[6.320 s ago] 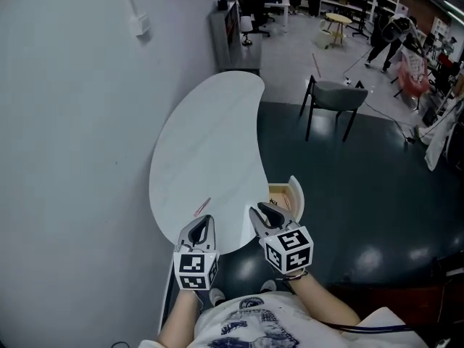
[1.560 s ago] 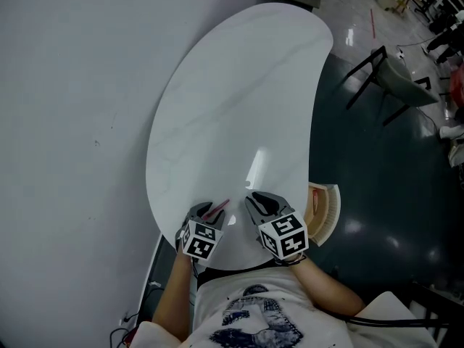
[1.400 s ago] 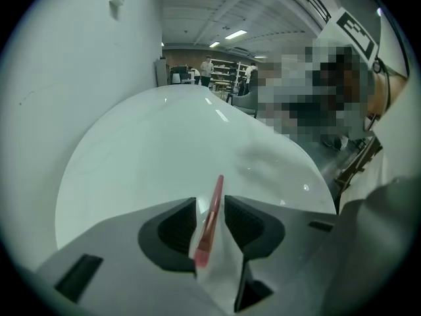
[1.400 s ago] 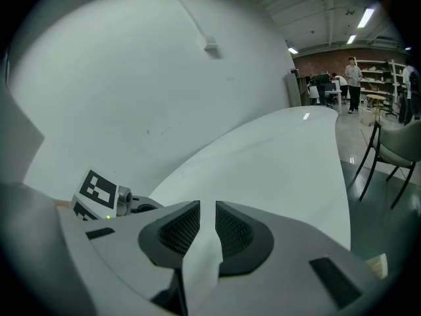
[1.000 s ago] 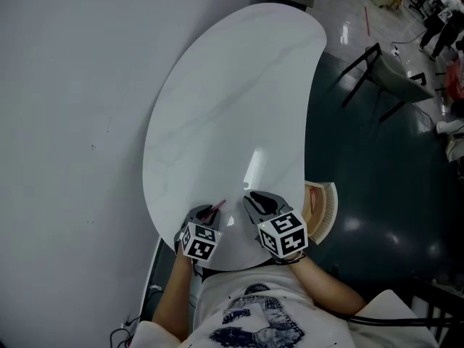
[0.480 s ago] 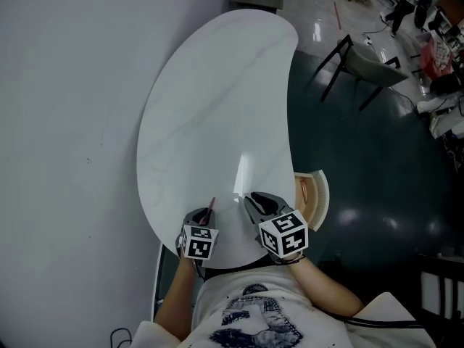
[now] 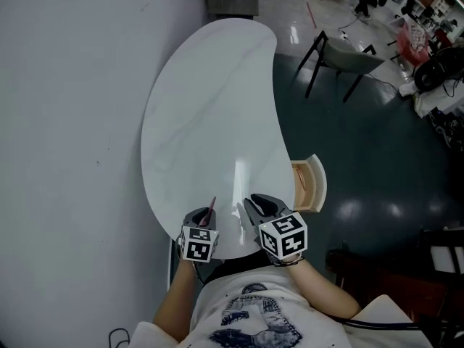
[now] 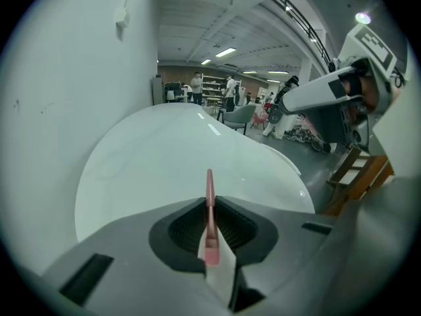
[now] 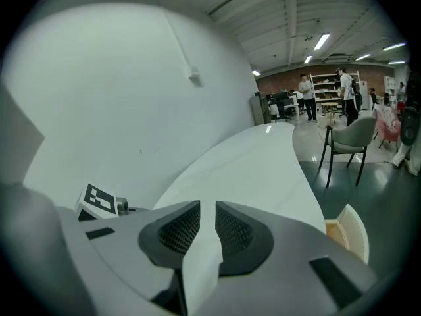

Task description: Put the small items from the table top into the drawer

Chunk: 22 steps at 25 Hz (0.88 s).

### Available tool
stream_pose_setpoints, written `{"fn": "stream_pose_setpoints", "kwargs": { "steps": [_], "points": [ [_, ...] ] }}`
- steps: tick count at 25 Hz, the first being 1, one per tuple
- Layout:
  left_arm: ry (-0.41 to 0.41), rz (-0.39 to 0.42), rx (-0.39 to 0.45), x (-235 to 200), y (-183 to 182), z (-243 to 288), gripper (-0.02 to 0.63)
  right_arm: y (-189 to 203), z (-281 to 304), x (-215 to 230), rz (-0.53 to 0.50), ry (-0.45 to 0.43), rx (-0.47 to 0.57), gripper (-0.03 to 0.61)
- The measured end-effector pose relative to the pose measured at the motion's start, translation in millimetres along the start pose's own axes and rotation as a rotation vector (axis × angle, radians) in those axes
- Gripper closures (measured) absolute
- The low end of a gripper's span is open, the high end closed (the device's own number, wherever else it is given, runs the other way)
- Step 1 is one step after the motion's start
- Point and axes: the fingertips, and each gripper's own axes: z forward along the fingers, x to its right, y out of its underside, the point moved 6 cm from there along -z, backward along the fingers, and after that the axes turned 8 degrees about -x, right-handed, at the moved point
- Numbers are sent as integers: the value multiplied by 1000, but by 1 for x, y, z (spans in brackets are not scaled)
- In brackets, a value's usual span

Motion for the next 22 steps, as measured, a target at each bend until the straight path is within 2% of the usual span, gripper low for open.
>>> {"fn": "stream_pose_setpoints", "kwargs": {
  "steps": [7, 12, 22],
  "points": [
    [30, 73, 51, 14, -2, -50, 549, 14, -46, -34, 43, 72, 62, 491],
    [47, 92, 87, 26, -1, -66, 549, 34, -71, -44, 82, 126, 84, 491],
    [101, 190, 94, 85, -18, -46, 549, 75, -120, -1, 156, 217, 132, 491]
  ]
}}
